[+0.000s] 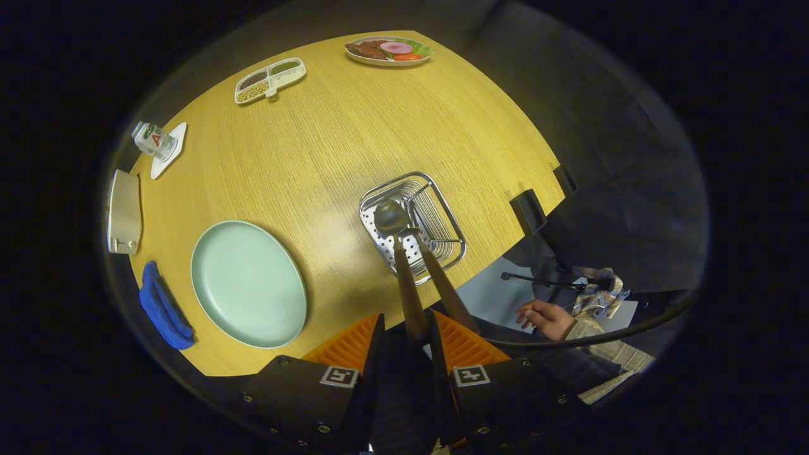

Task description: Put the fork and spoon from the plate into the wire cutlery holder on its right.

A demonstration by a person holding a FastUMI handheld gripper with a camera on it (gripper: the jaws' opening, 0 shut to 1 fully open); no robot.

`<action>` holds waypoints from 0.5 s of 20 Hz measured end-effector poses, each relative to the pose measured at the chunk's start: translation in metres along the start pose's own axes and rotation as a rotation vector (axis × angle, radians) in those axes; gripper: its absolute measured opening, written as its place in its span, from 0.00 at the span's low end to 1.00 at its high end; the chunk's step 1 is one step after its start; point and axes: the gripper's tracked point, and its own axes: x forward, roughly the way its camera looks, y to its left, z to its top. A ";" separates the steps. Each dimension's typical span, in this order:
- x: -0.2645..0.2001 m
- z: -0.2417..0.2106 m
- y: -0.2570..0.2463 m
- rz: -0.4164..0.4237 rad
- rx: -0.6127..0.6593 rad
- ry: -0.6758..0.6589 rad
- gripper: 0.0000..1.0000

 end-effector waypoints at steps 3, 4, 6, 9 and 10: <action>-0.002 0.003 0.001 -0.016 -0.017 -0.026 0.40; -0.002 0.003 0.002 -0.023 -0.027 -0.028 0.40; -0.003 0.005 0.002 -0.033 -0.048 -0.032 0.41; -0.003 0.010 0.004 -0.033 -0.070 -0.056 0.40; -0.004 0.011 0.005 -0.036 -0.074 -0.062 0.40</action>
